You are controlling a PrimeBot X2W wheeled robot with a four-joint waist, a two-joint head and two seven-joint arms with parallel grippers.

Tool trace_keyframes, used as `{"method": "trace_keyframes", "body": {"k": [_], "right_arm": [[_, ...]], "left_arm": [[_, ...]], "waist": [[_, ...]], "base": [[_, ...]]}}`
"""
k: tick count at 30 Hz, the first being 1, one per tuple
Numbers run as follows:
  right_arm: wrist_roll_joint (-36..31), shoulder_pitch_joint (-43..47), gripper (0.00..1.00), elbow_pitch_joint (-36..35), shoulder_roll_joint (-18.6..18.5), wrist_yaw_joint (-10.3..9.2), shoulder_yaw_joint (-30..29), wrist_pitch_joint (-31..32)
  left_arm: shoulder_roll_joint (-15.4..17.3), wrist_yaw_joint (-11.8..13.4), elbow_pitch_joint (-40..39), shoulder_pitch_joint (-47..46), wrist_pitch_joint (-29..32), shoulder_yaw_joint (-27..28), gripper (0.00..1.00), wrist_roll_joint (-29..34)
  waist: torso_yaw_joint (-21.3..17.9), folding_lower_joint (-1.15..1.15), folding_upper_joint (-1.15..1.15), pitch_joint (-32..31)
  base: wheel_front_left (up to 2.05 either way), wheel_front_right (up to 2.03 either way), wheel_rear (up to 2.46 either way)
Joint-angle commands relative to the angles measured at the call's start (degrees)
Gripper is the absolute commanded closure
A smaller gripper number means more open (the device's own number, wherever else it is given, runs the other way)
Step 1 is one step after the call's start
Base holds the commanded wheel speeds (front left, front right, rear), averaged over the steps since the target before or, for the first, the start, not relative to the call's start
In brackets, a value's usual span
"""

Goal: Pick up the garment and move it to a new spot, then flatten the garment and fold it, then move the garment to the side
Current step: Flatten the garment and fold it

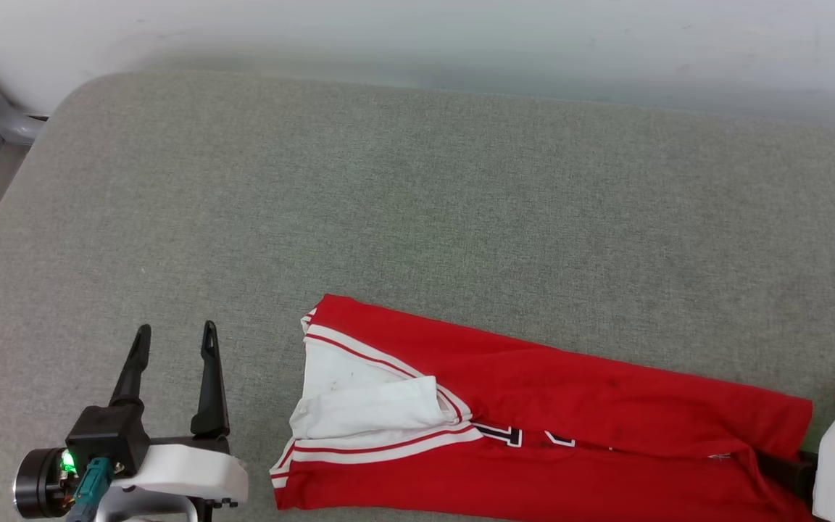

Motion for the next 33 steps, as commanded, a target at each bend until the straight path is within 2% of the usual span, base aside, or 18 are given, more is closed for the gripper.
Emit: {"method": "trace_keyframes", "body": {"k": [1, 5, 6, 7, 8, 20, 33], "right_arm": [[1.31, 0.52, 0.00, 1.08, 4.00, 0.45, 3.68, -0.08], [2.47, 0.00, 0.00, 1.81, 4.01, 0.50, 5.90, -1.66], [2.82, -0.15, 0.12, 1.86, 3.93, 0.53, 6.75, -1.80], [2.98, -0.25, 0.68, 1.61, 3.78, 0.54, 7.25, -2.70], [3.22, -0.34, 1.00, 1.58, 3.58, 0.54, 7.59, -3.55], [6.43, -1.88, 1.00, -1.07, -3.56, 0.18, 9.00, -11.31], [7.86, -1.04, 1.00, 3.33, -10.92, 0.17, 4.11, -14.73]], "left_arm": [[-1.24, -0.62, 0.05, 0.75, -0.38, 1.37, 0.00, 1.61], [-4.15, -2.49, 0.32, 1.64, -0.38, 3.92, 0.00, 5.45], [-4.87, -2.91, 0.43, 1.89, -0.38, 4.44, 0.00, 6.25], [-5.54, -3.43, 0.64, 2.21, -0.38, 5.05, 0.00, 7.02], [-6.19, -3.85, 0.80, 2.45, -0.38, 5.53, 0.00, 7.69], [-11.72, -8.97, 1.68, 4.78, -0.38, 11.76, 0.00, 14.39], [-14.97, -11.74, 1.20, 5.91, -0.38, 14.31, 0.00, 19.33]], "waist": [[0.06, 0.01, 0.00, -0.01], [0.07, 0.01, 0.00, -0.13], [0.05, 0.01, 0.00, -0.17], [0.00, 0.01, 0.00, -0.23], [-0.06, 0.01, 0.00, -0.31], [-1.55, 0.01, 0.00, -2.39], [-2.59, 0.01, 0.00, -3.51]], "base": [[0.00, 0.00, 0.00], [0.00, 0.00, 0.00], [0.00, 0.00, 0.00], [0.00, 0.00, 0.00], [0.00, 0.00, 0.00], [0.00, 0.00, 0.00], [0.00, 0.00, 0.00]]}}
